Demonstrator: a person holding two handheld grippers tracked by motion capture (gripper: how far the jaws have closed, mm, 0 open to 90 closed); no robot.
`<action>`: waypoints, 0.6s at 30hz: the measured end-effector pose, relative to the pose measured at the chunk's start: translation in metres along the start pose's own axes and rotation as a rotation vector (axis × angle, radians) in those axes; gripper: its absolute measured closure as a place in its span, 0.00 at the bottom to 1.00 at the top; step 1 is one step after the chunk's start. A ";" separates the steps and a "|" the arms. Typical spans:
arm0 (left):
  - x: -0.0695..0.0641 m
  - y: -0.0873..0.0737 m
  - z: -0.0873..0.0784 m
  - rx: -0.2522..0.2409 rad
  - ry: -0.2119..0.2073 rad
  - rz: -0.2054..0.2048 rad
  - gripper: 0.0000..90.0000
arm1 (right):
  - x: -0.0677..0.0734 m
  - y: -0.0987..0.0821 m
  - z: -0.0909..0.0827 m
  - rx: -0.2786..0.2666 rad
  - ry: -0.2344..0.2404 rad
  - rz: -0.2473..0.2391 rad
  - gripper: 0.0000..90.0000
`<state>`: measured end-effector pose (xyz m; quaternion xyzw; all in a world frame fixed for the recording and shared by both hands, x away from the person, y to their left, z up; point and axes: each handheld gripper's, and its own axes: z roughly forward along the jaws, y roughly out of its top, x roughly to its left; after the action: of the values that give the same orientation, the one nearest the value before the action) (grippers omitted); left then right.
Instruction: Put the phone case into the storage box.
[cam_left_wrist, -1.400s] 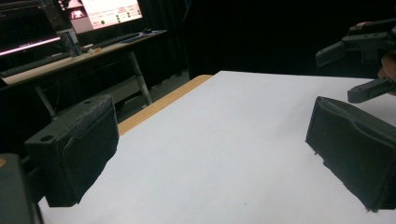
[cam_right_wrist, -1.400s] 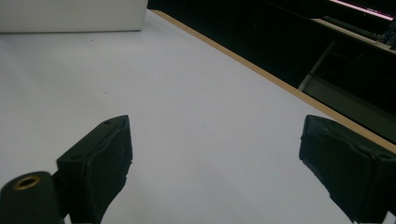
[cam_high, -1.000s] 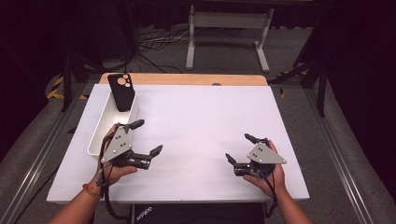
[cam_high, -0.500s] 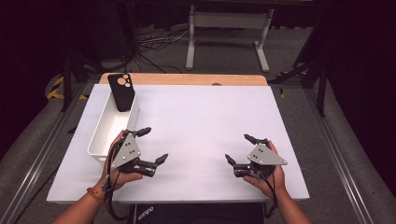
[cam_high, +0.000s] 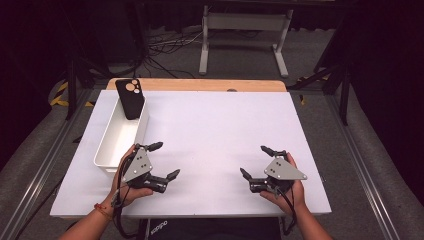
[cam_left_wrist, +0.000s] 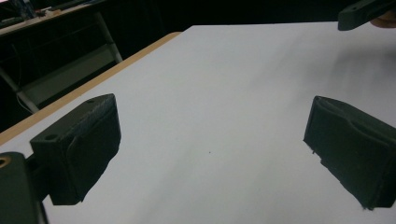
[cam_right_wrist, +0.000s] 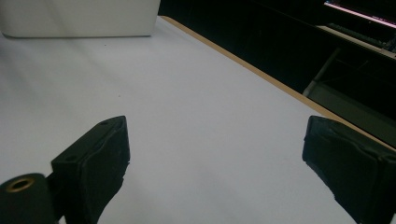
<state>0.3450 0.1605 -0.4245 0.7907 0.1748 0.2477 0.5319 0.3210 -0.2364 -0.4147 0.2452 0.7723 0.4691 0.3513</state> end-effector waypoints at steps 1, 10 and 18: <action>0.001 -0.002 0.001 0.007 -0.001 -0.003 0.05 | 0.000 0.000 0.000 0.000 -0.005 -0.001 0.09; 0.004 -0.015 0.004 0.028 0.000 -0.032 0.05 | 0.002 -0.003 0.002 0.013 -0.001 -0.010 0.09; 0.005 -0.018 0.001 0.034 0.006 -0.039 0.05 | 0.005 -0.005 0.004 0.020 0.008 -0.025 0.09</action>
<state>0.3495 0.1698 -0.4407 0.7953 0.1961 0.2365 0.5226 0.3204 -0.2330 -0.4216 0.2369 0.7814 0.4579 0.3516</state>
